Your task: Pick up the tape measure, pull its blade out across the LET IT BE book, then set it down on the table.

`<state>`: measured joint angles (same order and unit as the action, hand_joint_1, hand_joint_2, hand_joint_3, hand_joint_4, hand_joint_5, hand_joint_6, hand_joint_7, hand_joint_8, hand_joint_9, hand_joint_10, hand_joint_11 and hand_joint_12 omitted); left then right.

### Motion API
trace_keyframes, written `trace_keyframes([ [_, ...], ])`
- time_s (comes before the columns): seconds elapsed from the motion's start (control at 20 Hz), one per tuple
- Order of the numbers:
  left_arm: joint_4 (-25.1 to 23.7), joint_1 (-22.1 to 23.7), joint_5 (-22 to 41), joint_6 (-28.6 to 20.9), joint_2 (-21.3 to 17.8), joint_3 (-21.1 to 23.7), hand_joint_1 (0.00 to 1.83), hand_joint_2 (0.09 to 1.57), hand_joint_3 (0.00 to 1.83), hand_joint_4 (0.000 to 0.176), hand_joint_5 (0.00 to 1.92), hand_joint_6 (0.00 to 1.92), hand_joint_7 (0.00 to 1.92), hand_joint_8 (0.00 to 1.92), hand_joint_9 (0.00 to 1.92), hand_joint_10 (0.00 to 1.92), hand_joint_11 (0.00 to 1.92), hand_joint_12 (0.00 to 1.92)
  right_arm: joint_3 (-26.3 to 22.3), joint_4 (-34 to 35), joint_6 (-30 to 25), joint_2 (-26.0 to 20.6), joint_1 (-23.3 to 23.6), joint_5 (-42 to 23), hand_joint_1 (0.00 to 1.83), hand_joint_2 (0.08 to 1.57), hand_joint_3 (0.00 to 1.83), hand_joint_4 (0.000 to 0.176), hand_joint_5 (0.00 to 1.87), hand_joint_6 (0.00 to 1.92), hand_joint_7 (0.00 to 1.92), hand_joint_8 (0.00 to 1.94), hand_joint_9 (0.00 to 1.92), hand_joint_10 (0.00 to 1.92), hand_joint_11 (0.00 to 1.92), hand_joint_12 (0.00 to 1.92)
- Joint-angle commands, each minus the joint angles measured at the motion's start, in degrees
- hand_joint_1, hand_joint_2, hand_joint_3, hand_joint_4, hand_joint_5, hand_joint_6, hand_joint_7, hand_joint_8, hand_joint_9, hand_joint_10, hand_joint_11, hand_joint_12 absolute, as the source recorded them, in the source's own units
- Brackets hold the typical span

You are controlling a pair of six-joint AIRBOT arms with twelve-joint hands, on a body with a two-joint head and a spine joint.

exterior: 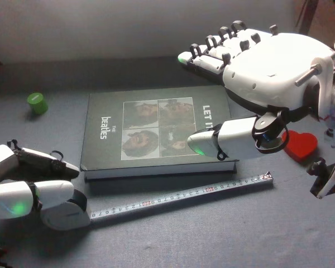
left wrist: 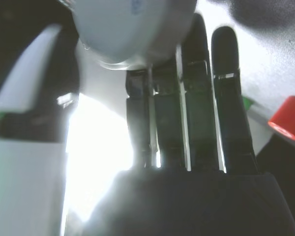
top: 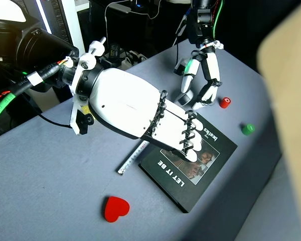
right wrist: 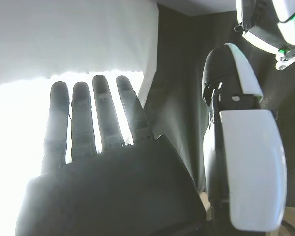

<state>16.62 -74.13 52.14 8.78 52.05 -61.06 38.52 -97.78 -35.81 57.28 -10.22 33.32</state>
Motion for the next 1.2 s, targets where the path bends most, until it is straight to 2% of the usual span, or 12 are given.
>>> trace_keyframes([
  [0.0,0.33,0.11,6.47,-0.67,0.19,-0.4,0.49,1.06,0.0,0.0,0.71,0.0,0.74,0.0,0.65,0.02,0.23,0.85,-0.38,-3.33,-0.19,-0.34,0.59,1.11,0.27,1.09,0.0,0.008,0.03,0.0,0.05,0.0,0.01,0.0,0.0,0.35],
  [0.25,-2.28,0.67,6.32,-0.28,-2.45,-1.89,0.46,1.05,0.0,0.0,0.6,0.0,0.67,0.0,0.59,0.0,0.19,0.85,-0.4,-3.33,-0.2,-0.35,0.6,1.09,0.28,1.08,0.0,0.009,0.02,0.0,0.05,0.0,0.02,0.0,0.0,0.28],
  [0.35,-4.74,3.12,3.97,1.19,-4.14,-3.35,0.45,1.04,0.0,0.0,0.57,0.0,0.66,0.0,0.56,0.0,0.17,0.84,-0.4,-3.33,-0.2,-0.37,0.6,1.09,0.28,1.08,0.0,0.009,0.02,0.0,0.05,0.0,0.02,0.0,0.0,0.28],
  [0.55,-9.36,16.22,-7.66,8.56,-6.78,-5.86,0.44,1.01,0.0,0.0,0.57,0.0,0.64,0.0,0.55,0.0,0.17,0.85,-0.4,-3.33,-0.2,-0.39,0.58,1.03,0.28,1.09,0.0,0.009,0.02,0.0,0.05,0.0,0.02,0.0,0.0,0.28],
  [0.7,-9.21,32.47,-24.63,21.92,-8.22,-4.55,0.46,1.01,0.0,0.0,0.57,0.0,0.63,0.0,0.55,0.0,0.16,0.84,-0.46,-3.33,-0.19,-0.47,0.52,1.03,0.24,1.11,0.01,0.01,0.0,0.0,0.03,0.0,0.01,0.0,0.0,0.27],
  [0.8,-8.22,40.35,-31.81,31.07,-8.42,-3.27,0.47,1.0,0.0,0.0,0.59,0.01,0.66,0.01,0.56,0.0,0.17,0.85,-0.51,-3.33,-0.19,-0.53,0.46,1.06,0.23,1.11,0.0,0.009,0.02,0.0,0.05,0.0,0.03,0.0,0.0,0.3],
  [0.9,-8.23,45.91,-34.17,39.78,-8.08,-1.11,0.49,1.0,0.0,0.0,0.69,0.02,0.77,0.03,0.72,0.06,0.31,0.95,-0.53,-3.34,-0.19,-0.53,0.42,1.06,0.26,1.1,0.0,0.0,0.32,0.02,0.38,0.01,0.32,0.02,0.07,0.71],
  [0.95,-8.12,47.14,-34.42,42.44,-7.86,-0.24,0.53,1.03,0.0,0.0,0.76,0.03,0.85,0.06,0.82,0.13,0.39,1.07,-0.53,-3.34,-0.19,-0.53,0.41,1.06,0.36,1.09,0.0,0.0,0.59,0.06,0.68,0.06,0.62,0.1,0.29,0.89],
  [1.0,-3.77,49.46,-35.6,49.12,-7.36,1.23,0.59,1.07,0.0,0.0,0.9,0.07,0.92,0.33,0.78,0.74,0.55,1.25,-0.55,-3.36,-0.19,-0.54,0.38,1.06,0.55,1.07,0.0,0.0,0.8,0.39,0.87,0.42,0.68,0.97,0.57,1.42],
  [1.05,0.74,50.96,-36.69,54.54,-6.73,2.04,0.66,1.1,0.0,0.0,1.0,0.21,0.86,0.94,0.77,1.22,0.71,1.4,-0.55,-3.36,-0.19,-0.54,0.38,1.06,0.69,1.06,0.0,0.0,0.68,1.06,0.8,1.11,0.74,1.57,0.77,1.8],
  [1.1,28.0,56.14,-39.17,85.86,-4.04,4.46,0.72,1.11,0.0,0.0,0.88,0.68,0.8,1.3,0.76,1.48,0.76,1.5,-0.56,-3.41,-0.19,-0.54,0.38,1.05,0.76,1.05,0.0,0.0,0.61,1.39,0.74,1.49,0.8,1.85,0.91,1.9],
  [1.15,33.0,56.27,-37.59,90.98,-3.63,5.23,0.72,1.11,0.0,0.0,0.88,0.68,0.8,1.3,0.76,1.48,0.76,1.5,-0.56,-3.42,-0.19,-0.54,0.38,1.04,0.76,1.05,0.0,0.0,0.61,1.39,0.74,1.49,0.8,1.85,0.91,1.9],
])
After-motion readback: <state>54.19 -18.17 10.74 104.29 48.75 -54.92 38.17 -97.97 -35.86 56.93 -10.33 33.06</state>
